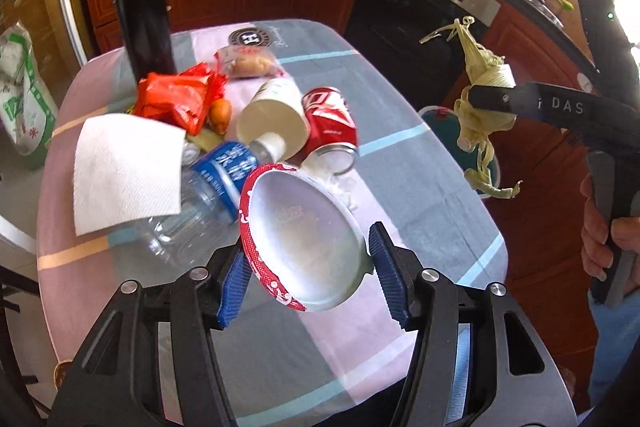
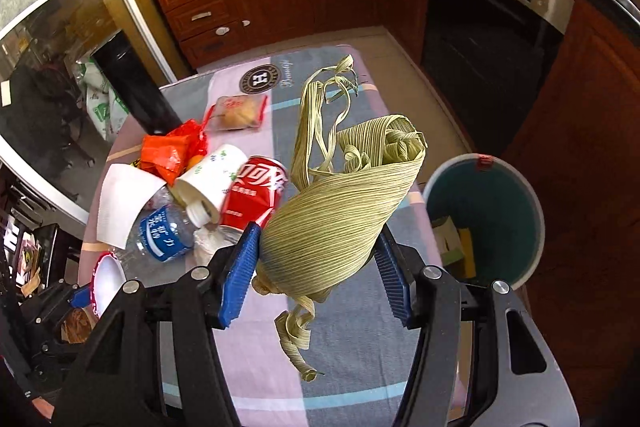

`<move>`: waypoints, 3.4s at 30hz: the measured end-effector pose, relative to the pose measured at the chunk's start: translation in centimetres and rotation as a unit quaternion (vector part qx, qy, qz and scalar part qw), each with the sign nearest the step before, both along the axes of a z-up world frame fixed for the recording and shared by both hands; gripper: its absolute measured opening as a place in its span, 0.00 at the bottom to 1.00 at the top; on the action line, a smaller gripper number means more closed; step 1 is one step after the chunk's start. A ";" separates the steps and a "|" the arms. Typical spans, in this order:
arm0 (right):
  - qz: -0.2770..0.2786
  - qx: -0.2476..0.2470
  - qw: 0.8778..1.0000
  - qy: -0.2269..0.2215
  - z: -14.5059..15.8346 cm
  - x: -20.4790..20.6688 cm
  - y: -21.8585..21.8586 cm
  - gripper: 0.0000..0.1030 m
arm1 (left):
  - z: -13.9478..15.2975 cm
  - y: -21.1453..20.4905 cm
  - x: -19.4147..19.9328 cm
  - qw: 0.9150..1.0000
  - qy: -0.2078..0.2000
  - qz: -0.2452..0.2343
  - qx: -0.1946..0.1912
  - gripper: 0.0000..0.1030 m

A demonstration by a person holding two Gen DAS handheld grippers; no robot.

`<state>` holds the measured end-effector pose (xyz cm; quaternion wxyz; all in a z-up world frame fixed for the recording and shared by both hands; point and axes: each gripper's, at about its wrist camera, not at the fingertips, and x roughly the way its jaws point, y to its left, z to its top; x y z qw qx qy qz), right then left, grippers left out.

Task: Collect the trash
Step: 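Grasp the red-rimmed white paper bowl with the left gripper while the right gripper grasps the corn husk, then carry bowl and corn husk over the bin and open both grippers, then move both open grippers back over the table trash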

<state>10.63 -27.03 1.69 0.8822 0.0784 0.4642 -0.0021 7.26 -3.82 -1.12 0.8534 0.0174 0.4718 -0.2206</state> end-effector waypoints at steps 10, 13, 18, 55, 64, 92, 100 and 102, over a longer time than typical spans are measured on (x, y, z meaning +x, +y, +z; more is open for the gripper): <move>-0.095 0.023 0.995 0.019 -3.7 -1.2 -11.3 0.54 | 0.0 -11.2 2.0 0.995 -0.002 -0.092 0.023 0.56; -0.122 0.031 0.992 0.022 -4.7 -1.7 -14.5 0.54 | -0.4 -14.7 2.9 0.993 0.001 -0.115 0.038 0.56; -0.158 0.040 0.986 0.033 -6.4 -2.3 -19.4 0.54 | -1.0 -20.1 4.0 0.987 0.005 -0.151 0.056 0.56; -0.157 0.076 0.978 0.112 -11.3 2.5 -24.8 0.82 | -7.3 -30.6 8.5 0.978 0.061 -0.178 0.088 0.96; -0.173 0.070 0.975 0.121 -10.9 2.3 -23.6 0.88 | -6.2 -28.4 8.2 0.981 0.062 -0.168 0.073 0.96; -0.062 0.015 0.991 0.120 -6.8 2.8 -6.4 0.88 | -2.7 -7.6 5.8 0.998 0.033 -0.026 0.050 0.96; -0.007 -0.010 0.992 0.129 -6.5 4.3 0.8 0.88 | -2.6 3.5 6.5 0.996 0.026 0.066 0.049 0.96; 0.006 -0.017 0.991 0.132 -6.5 4.7 2.5 0.88 | -2.6 6.2 7.2 0.994 0.026 0.090 0.050 0.96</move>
